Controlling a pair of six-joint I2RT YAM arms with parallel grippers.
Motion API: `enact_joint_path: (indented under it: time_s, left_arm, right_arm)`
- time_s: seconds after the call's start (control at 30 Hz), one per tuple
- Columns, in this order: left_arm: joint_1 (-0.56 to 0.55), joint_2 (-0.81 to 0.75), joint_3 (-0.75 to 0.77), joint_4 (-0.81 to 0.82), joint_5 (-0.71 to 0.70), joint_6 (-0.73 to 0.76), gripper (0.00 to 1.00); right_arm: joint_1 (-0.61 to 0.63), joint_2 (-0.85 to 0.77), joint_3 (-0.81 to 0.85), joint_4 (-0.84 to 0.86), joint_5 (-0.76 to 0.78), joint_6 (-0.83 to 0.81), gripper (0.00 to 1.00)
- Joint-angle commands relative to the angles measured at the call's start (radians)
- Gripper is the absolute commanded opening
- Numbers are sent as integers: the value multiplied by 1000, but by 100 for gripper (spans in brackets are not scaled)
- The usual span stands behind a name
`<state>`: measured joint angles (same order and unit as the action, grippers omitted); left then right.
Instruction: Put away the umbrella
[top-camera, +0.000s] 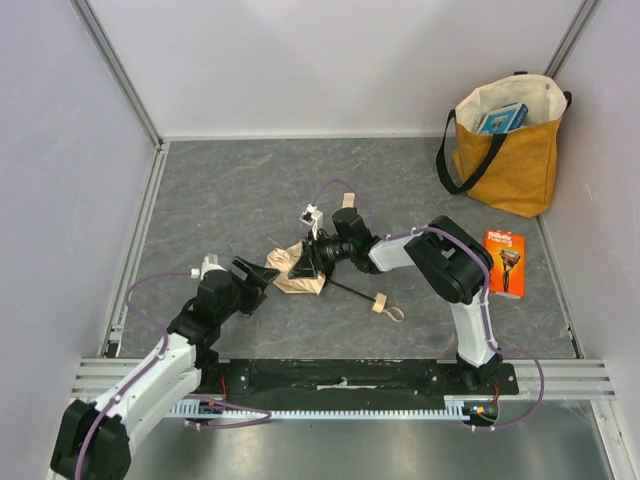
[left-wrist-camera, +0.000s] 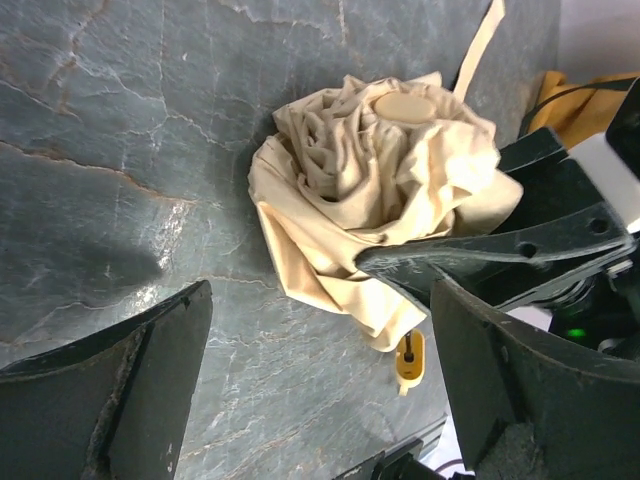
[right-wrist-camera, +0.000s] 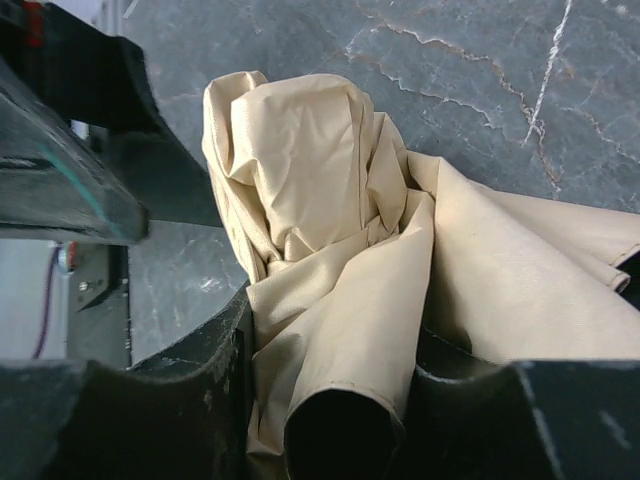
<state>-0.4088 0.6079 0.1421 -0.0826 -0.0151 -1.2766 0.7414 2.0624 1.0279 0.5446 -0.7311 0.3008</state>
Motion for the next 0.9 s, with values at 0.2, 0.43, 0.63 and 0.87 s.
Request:
enact_joint_path:
  time_s: [0.2,0.43,0.63,0.87]
  left_arm:
    - [4,353,59,363,106,-96,95]
    - [-16,567,105,397,98,-260,95]
    - [-51,681,185,276,-6,-348,94]
    - [-51,763,226,279,-55,-339,60]
  right_arm:
    - [-13,157,-12,-133,-175,161,0]
    - [-13,166,17,-184,-169,135,0]
    - [-10,160,49,-271,-172,74,0]
    - [36,168,112,-385,-163,-40,0]
